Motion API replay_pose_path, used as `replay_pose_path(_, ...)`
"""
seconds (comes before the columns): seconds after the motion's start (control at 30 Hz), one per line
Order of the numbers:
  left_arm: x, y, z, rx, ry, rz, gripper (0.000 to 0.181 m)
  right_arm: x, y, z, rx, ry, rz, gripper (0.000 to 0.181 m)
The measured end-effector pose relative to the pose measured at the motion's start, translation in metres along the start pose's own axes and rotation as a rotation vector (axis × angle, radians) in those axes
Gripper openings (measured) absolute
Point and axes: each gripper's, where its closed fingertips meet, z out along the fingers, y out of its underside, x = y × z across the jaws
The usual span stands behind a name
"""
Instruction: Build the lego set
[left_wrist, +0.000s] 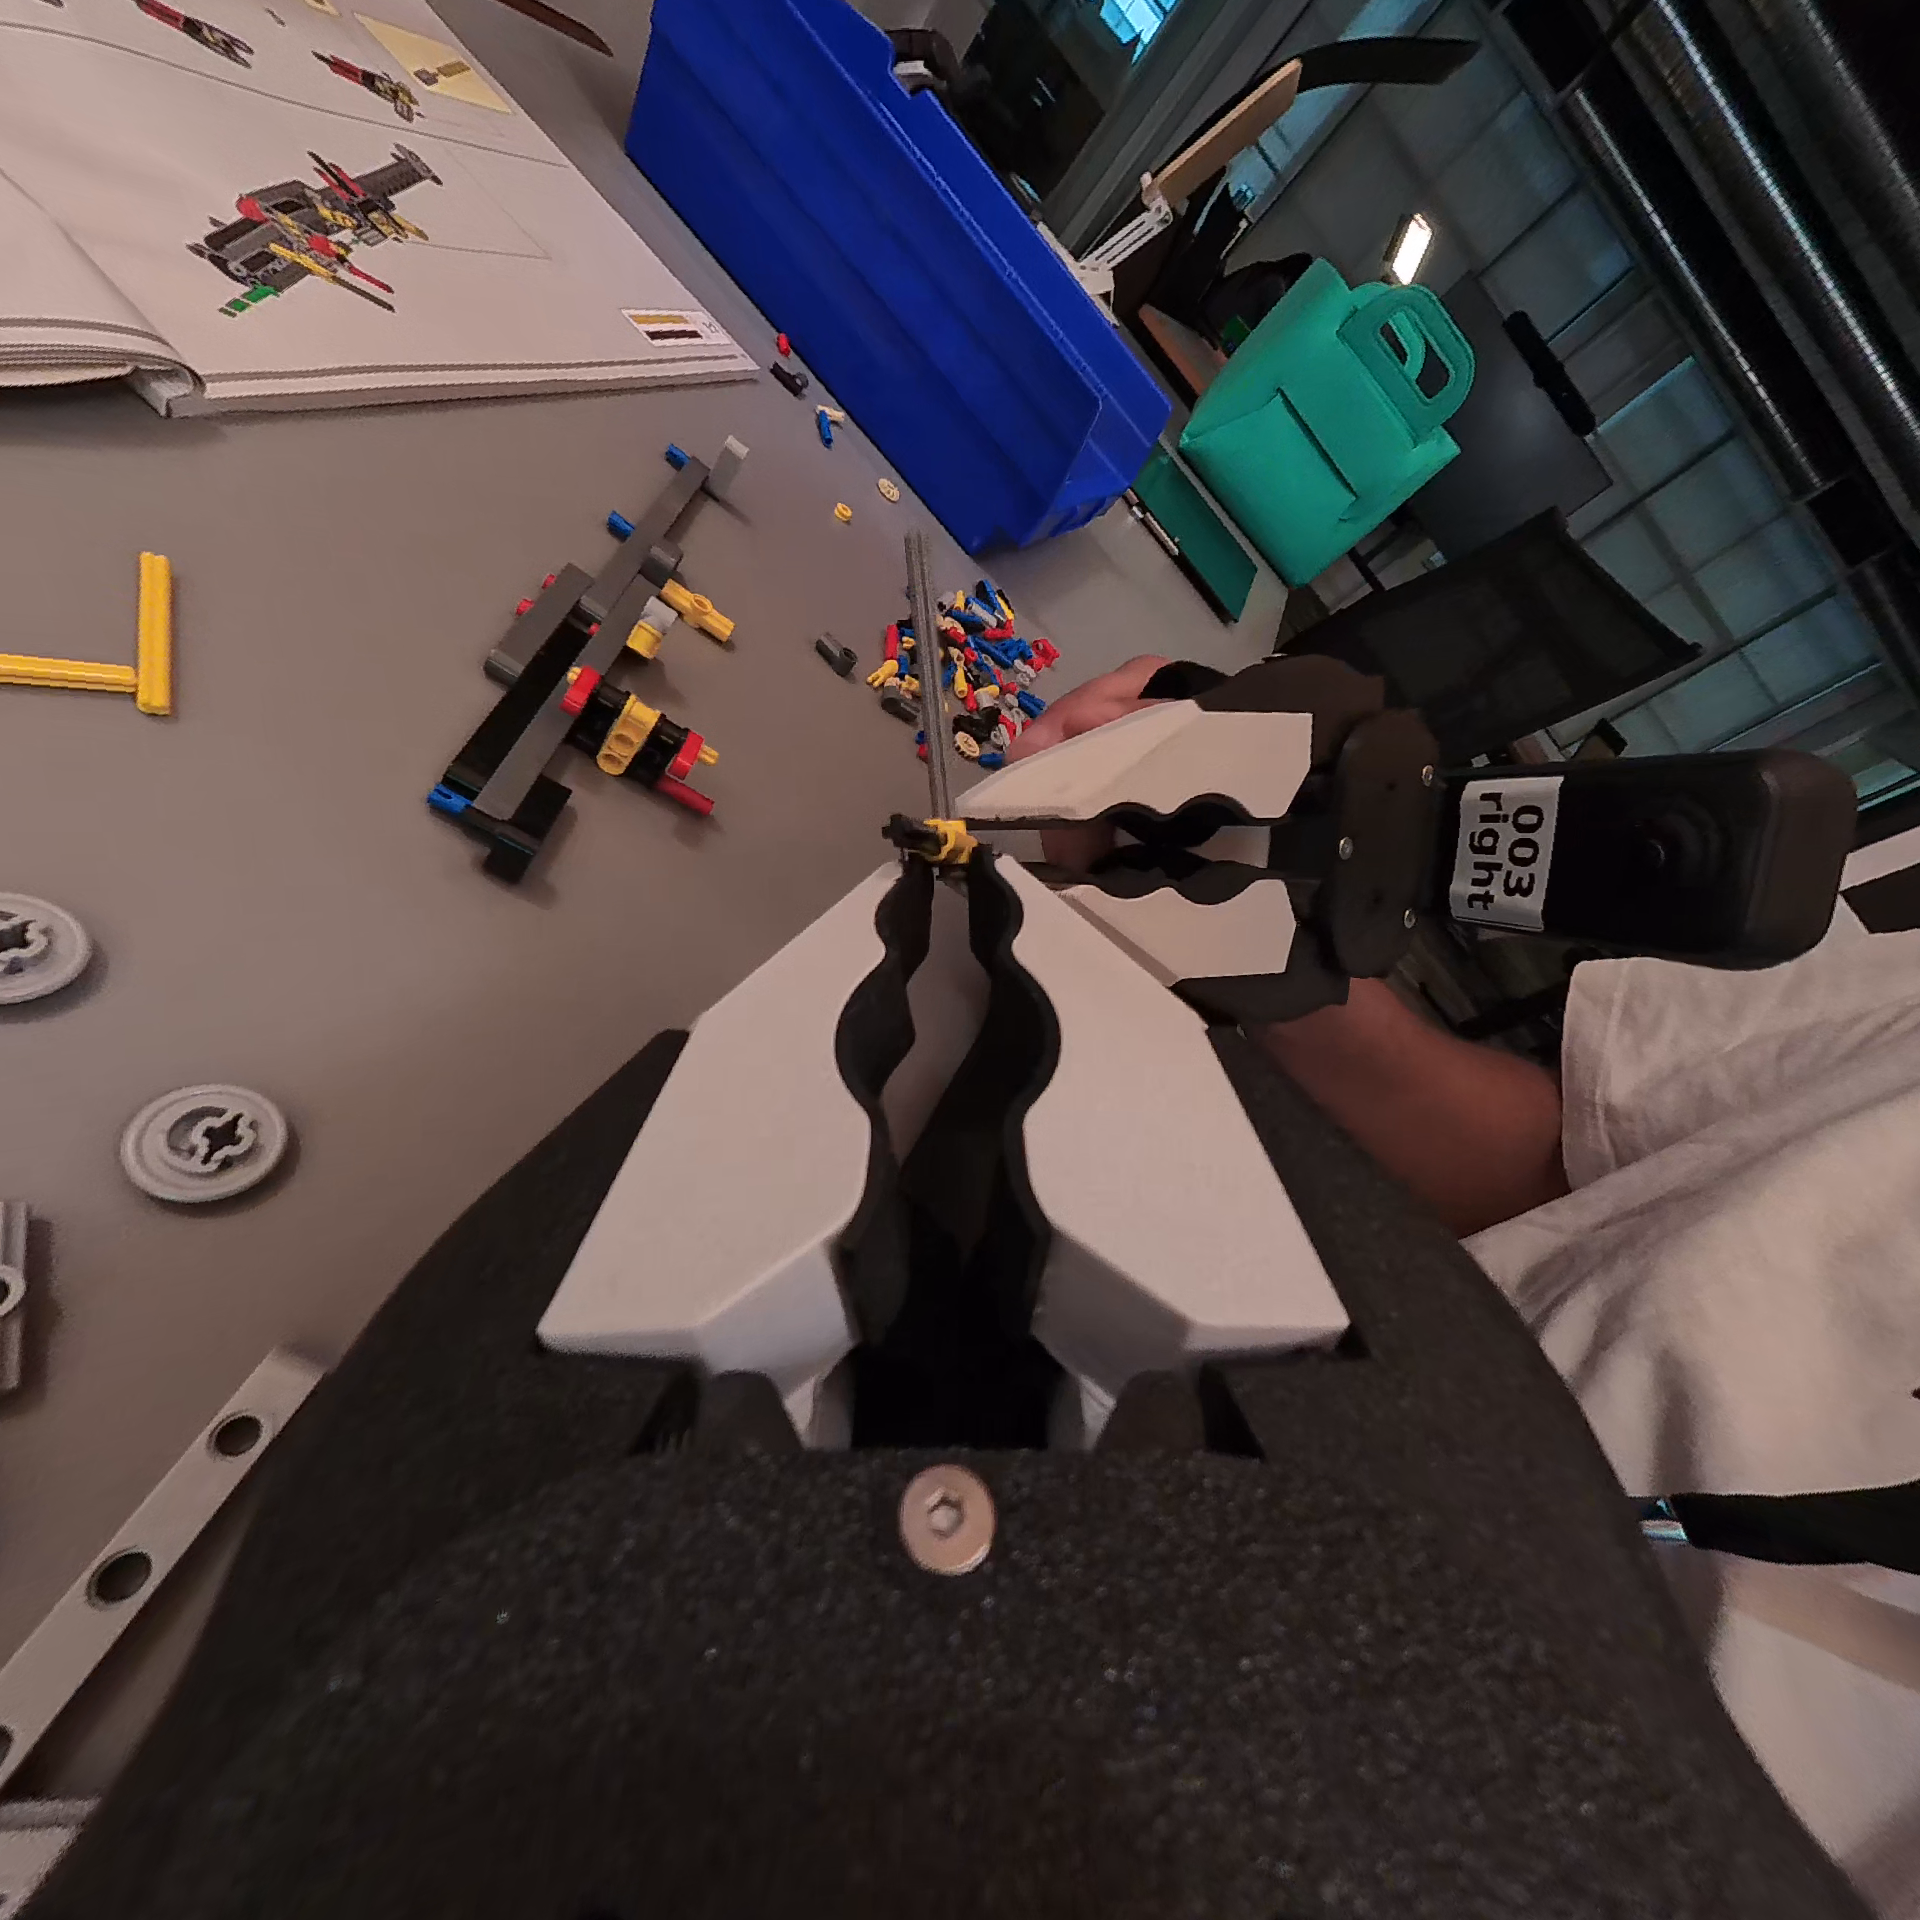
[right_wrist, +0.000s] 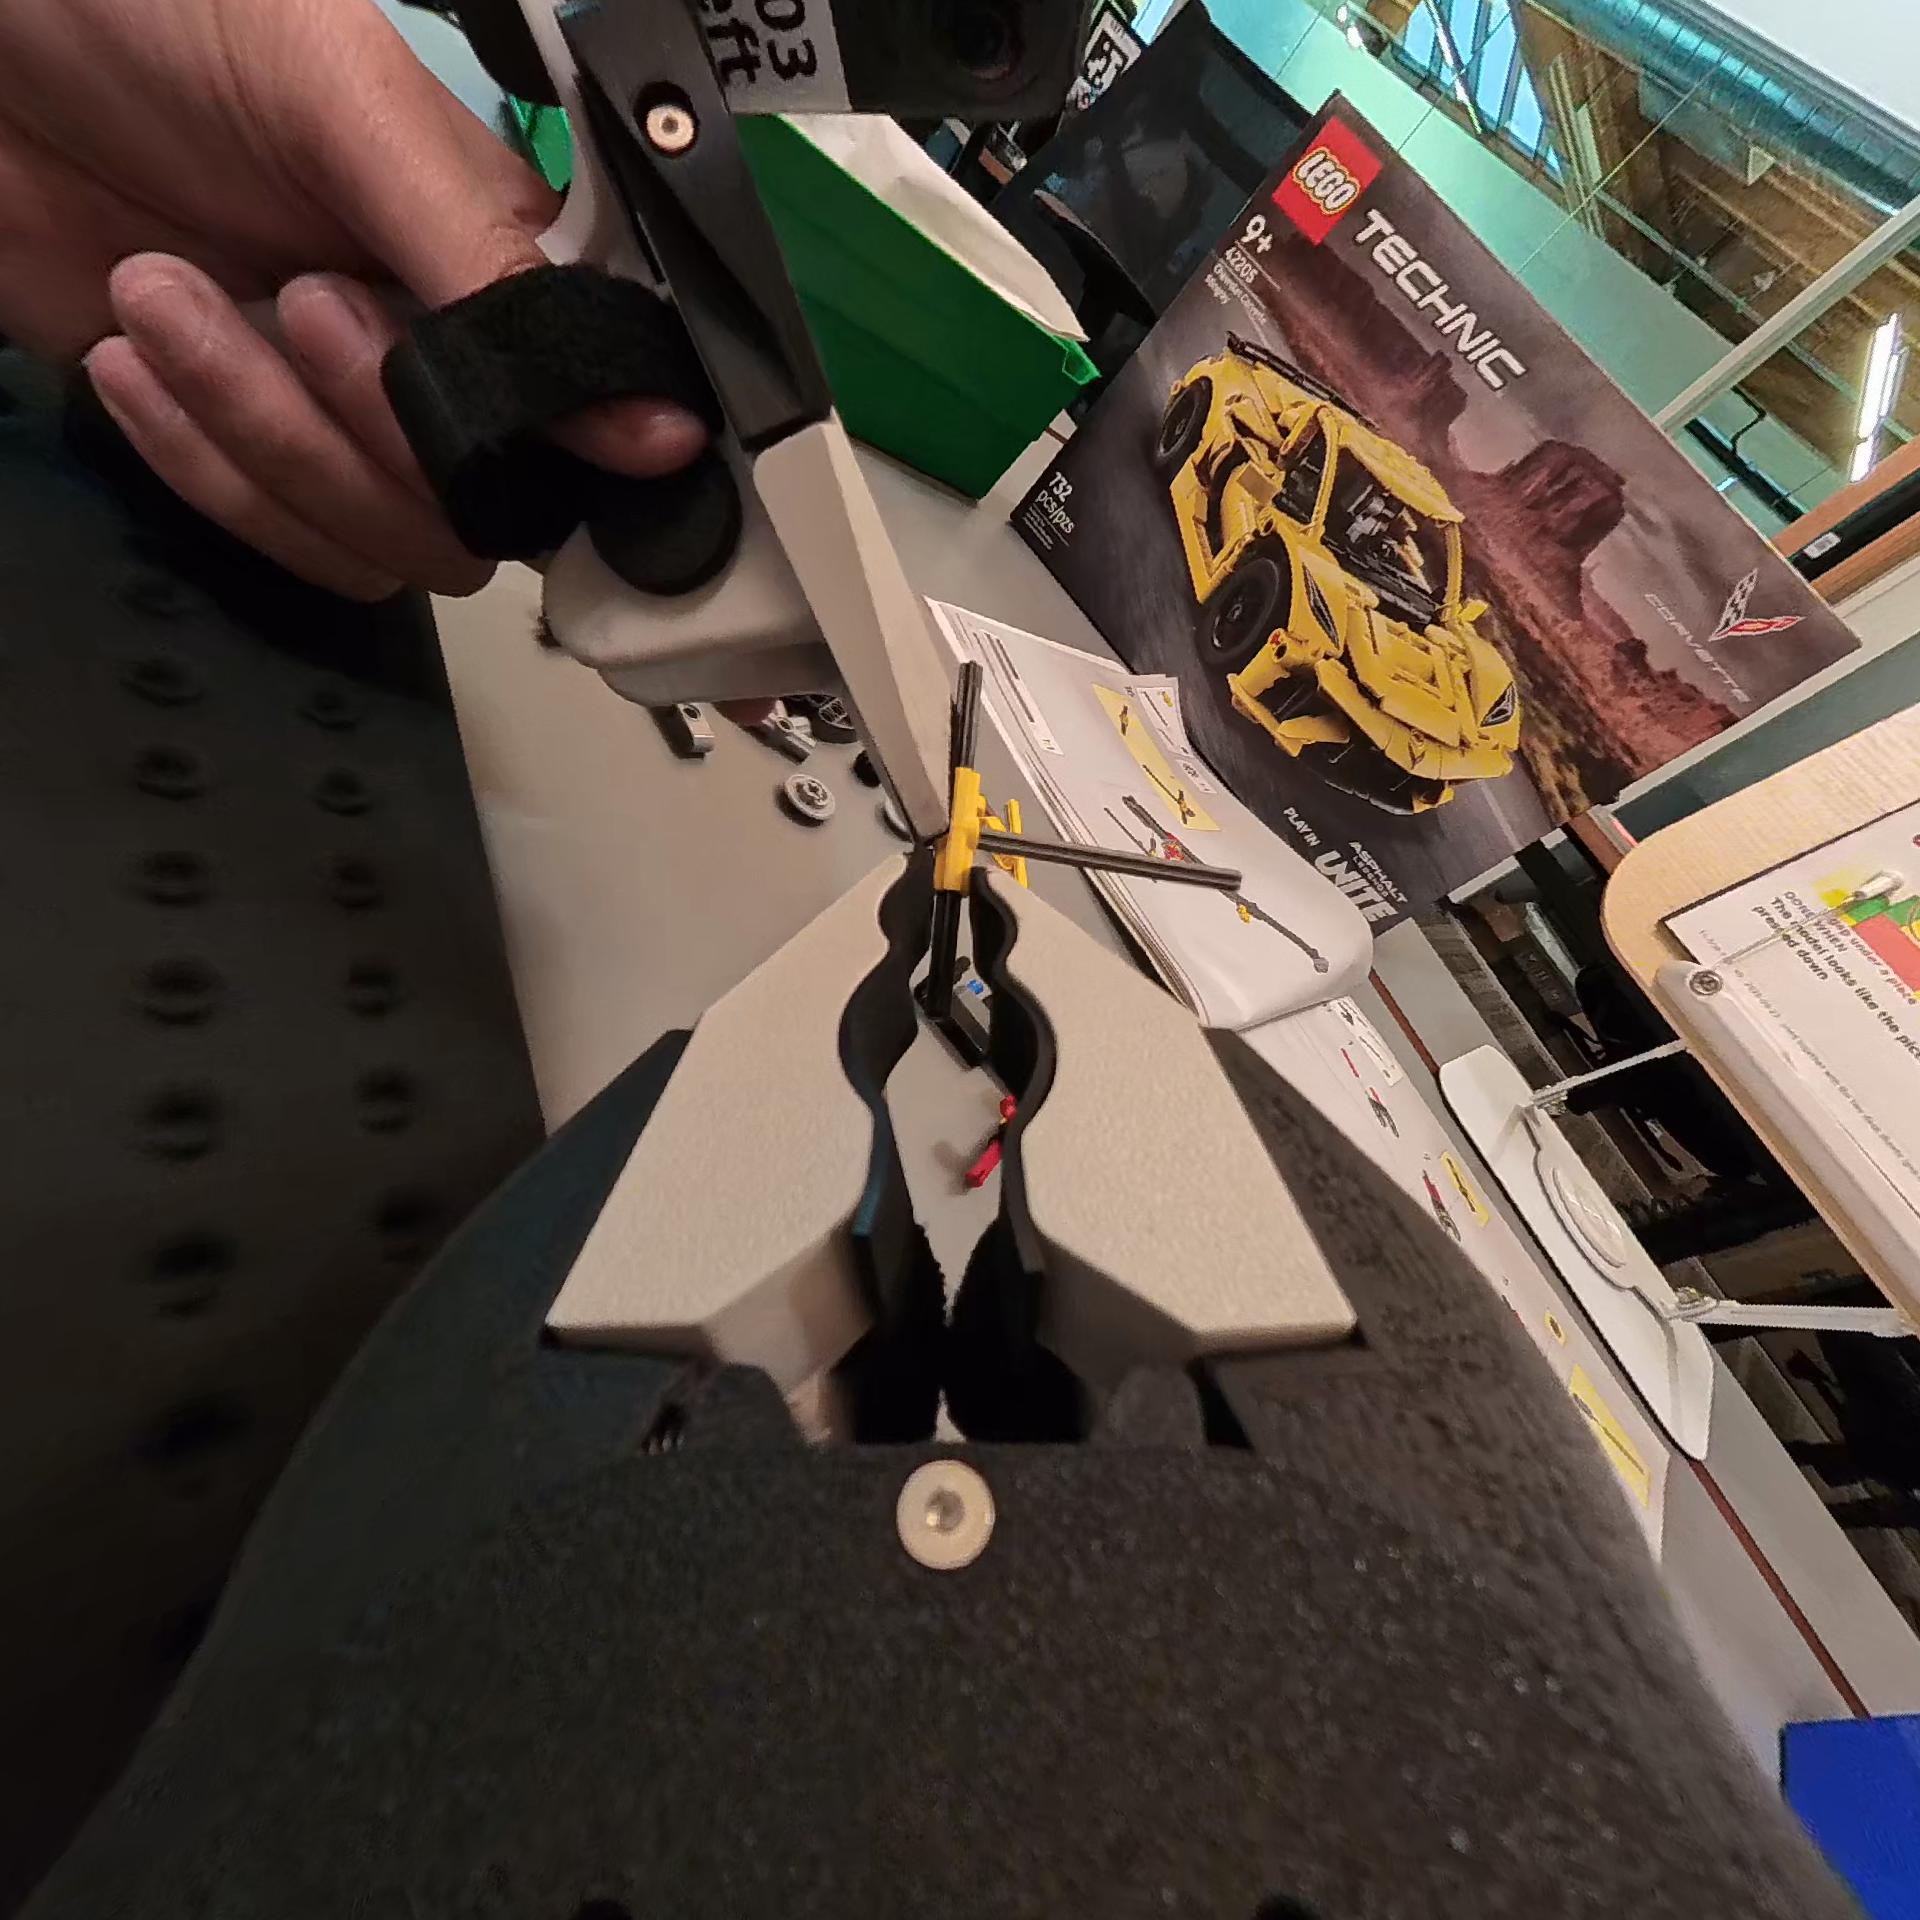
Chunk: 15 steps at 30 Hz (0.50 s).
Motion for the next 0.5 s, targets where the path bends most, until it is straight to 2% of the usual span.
replay_pose_path(0.4, 0.000, 0.017, -0.001, -0.084, -0.014, 0.022, 0.002, 0.007, 0.005, -0.001, -0.010, 0.006, 0.075, 0.006)
replay_pose_path(0.5, 0.001, 0.013, -0.002, -0.062, -0.011, 0.022, 0.005, 0.006, 0.005, -0.001, -0.014, 0.003, 0.070, 0.006)
